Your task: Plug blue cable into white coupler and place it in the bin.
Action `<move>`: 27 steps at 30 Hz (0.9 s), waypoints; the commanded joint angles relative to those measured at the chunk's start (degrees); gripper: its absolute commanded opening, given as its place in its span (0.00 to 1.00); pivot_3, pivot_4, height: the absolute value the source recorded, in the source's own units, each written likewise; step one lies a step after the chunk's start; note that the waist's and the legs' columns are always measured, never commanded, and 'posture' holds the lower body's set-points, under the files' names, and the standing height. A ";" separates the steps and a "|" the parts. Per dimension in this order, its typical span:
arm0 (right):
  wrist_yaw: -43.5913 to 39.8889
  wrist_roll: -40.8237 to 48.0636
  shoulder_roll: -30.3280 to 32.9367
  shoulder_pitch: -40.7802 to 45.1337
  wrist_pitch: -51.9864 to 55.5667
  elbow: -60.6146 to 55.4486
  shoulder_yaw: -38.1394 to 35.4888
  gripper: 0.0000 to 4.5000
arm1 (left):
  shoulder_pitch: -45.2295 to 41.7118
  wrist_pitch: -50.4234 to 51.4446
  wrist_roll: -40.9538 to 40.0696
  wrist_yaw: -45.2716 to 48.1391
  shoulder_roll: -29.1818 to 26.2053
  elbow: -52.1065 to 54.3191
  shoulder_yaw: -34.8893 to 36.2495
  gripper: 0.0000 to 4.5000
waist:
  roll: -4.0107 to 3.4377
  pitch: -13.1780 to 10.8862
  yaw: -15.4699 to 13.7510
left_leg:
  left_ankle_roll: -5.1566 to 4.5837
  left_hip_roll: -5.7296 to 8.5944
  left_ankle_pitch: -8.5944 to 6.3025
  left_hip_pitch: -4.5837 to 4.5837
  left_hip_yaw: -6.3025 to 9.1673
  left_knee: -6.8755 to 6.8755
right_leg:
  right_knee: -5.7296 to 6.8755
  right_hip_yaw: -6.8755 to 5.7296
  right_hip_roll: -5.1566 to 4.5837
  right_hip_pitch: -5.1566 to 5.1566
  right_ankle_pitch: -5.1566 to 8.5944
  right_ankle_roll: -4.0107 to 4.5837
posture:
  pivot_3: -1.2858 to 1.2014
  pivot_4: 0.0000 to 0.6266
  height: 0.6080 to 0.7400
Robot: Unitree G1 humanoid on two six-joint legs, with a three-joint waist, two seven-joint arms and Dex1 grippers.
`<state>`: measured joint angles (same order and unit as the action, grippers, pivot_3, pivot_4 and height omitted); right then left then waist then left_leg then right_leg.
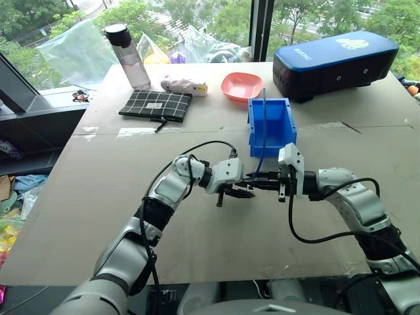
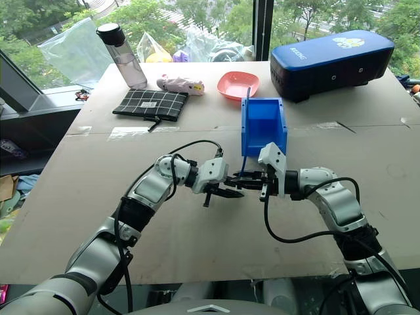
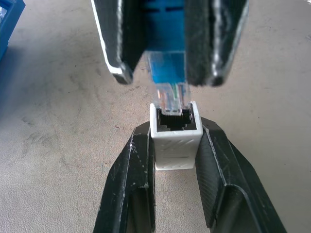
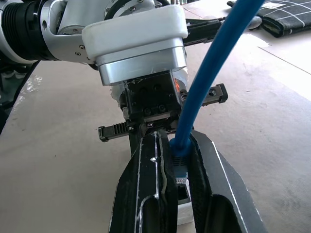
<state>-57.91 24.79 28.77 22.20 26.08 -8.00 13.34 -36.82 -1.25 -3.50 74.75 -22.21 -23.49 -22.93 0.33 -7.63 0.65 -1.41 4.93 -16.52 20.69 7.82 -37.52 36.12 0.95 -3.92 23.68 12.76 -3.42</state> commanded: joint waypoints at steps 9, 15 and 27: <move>-2.47 -6.31 1.62 -0.29 -4.16 3.19 2.78 0.00 | 0.94 0.57 0.61 0.75 -0.42 0.94 -0.52 0.12 | 0.02 0.04 0.00 | 0.00 0.00 0.00 -0.02 -0.01 0.00 | 0.00 0.00 0.01 0.00 0.00 0.00 | 0.52 0.24 1.00; -2.71 -9.20 0.29 1.62 -6.94 7.32 4.57 0.00 | 0.96 0.32 0.65 1.00 -0.48 1.29 -0.68 0.12 | 0.11 0.12 0.06 | 0.00 0.00 0.00 -0.05 -0.01 0.00 | 0.03 0.01 0.01 -0.01 0.00 0.00 | 0.52 0.24 1.00; -5.14 -12.30 0.76 3.57 -9.66 11.66 6.42 0.00 | 2.09 3.00 -0.85 -0.23 -0.33 3.81 0.73 0.12 | 0.19 0.27 0.14 | 0.01 -0.01 0.00 -0.10 -0.03 0.00 | 0.09 0.04 0.03 -0.01 0.00 0.00 | 0.52 0.24 1.00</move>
<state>-63.90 14.55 29.43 26.70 14.90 1.05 19.13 -35.61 0.22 -3.64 73.98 -22.48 -22.20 -22.25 0.52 -7.37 0.79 -1.40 4.92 -16.52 20.59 7.79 -37.52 36.22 1.00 -3.89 23.67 12.76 -3.42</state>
